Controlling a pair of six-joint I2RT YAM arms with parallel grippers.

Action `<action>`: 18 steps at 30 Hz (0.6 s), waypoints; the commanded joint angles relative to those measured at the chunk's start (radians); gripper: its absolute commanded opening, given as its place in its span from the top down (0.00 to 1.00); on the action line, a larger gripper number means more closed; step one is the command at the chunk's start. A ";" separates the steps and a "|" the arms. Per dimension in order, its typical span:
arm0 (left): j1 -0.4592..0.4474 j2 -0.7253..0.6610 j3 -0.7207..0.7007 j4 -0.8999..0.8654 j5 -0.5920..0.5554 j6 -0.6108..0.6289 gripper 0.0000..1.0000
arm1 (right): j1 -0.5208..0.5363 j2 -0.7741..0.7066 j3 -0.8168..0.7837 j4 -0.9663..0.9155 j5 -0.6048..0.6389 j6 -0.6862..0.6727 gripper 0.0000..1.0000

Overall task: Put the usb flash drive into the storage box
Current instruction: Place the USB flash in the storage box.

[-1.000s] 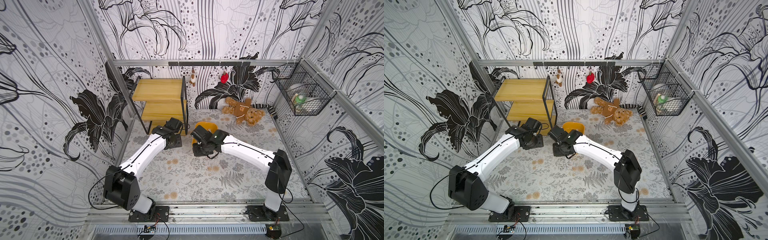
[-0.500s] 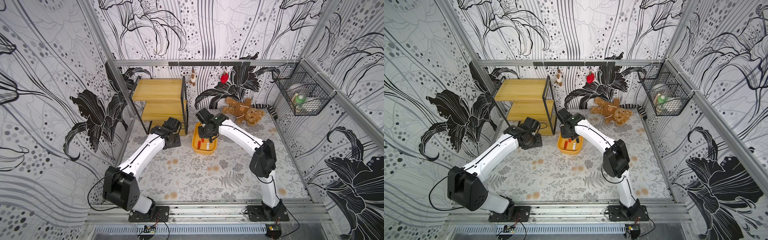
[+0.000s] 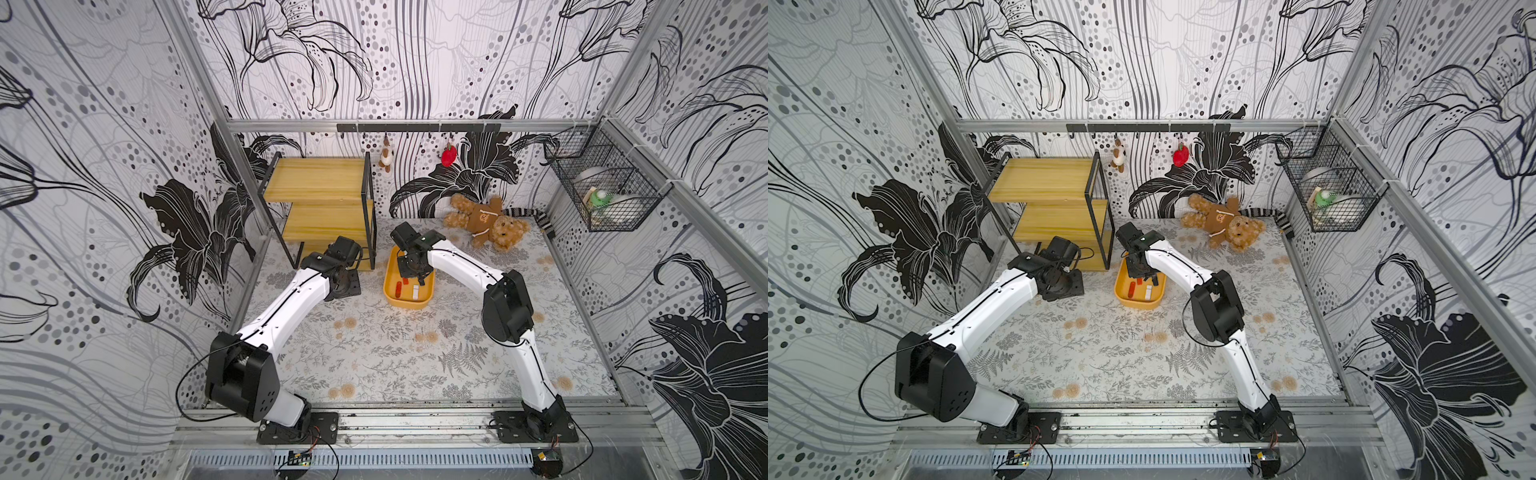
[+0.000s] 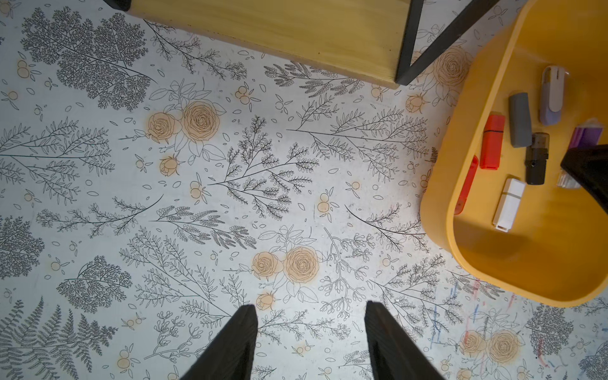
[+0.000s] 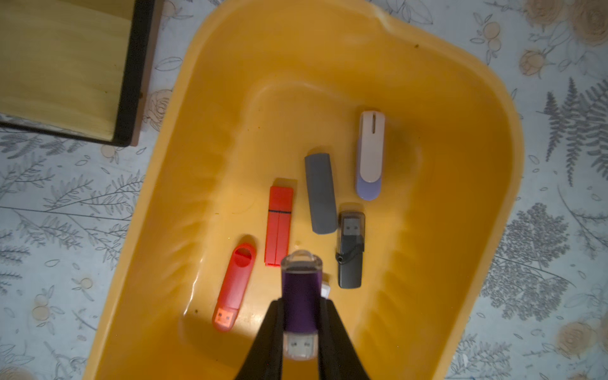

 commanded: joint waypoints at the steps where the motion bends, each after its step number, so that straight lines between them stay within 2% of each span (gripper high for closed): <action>1: 0.007 -0.031 -0.013 0.025 0.004 0.014 0.43 | -0.006 0.028 0.013 0.018 0.019 -0.018 1.00; 18: 0.011 -0.036 -0.038 0.036 0.004 0.014 0.42 | -0.020 0.107 0.014 0.028 -0.001 -0.024 1.00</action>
